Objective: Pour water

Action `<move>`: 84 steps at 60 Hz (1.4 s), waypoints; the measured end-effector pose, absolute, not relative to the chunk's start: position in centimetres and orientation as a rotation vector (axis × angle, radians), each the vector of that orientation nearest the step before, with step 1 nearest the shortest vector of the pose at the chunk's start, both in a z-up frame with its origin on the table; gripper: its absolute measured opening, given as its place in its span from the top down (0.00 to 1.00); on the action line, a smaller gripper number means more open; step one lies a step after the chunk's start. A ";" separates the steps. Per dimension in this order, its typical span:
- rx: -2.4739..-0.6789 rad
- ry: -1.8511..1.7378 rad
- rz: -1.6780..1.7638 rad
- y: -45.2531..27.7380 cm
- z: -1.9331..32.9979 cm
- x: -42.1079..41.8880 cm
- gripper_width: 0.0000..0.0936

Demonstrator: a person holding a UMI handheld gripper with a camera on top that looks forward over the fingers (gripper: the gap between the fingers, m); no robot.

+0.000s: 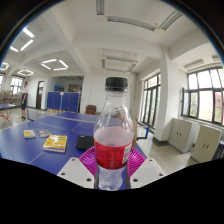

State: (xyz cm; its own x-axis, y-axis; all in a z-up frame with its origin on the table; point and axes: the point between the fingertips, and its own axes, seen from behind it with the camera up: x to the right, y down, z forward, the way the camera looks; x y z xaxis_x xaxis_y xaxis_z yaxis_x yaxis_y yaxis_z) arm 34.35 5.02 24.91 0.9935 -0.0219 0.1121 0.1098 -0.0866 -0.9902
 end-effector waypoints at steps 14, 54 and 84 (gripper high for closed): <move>-1.823 -0.042 -0.015 4.6 12.7 35.6 0.62; -2.000 0.021 -0.104 -7.2 13.8 34.4 0.09; -2.031 0.110 -0.159 -38.4 22.1 24.0 0.09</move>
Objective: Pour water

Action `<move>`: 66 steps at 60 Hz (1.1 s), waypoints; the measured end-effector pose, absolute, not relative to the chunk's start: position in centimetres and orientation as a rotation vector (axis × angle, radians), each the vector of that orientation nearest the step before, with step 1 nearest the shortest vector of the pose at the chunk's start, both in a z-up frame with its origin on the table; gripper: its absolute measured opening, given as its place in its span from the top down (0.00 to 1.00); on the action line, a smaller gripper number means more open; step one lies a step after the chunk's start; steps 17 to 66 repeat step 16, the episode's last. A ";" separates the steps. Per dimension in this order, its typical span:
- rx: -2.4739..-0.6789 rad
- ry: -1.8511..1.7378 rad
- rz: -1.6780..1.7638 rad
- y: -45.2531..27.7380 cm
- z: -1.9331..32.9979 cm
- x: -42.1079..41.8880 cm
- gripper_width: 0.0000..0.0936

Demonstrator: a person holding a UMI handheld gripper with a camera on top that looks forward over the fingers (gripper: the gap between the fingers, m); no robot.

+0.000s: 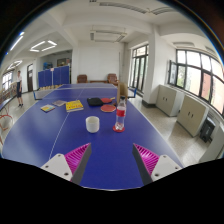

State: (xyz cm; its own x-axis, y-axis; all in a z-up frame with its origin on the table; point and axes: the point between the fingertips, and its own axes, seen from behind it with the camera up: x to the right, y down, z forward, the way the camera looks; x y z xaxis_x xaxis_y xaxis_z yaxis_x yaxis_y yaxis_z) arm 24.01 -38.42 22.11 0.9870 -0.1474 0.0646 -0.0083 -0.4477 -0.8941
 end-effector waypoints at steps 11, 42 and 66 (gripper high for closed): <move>-2.021 0.083 -0.188 -41.4 23.1 22.7 0.09; -2.026 0.068 -0.195 -42.7 22.9 22.6 0.09; -2.026 0.068 -0.195 -42.7 22.9 22.6 0.09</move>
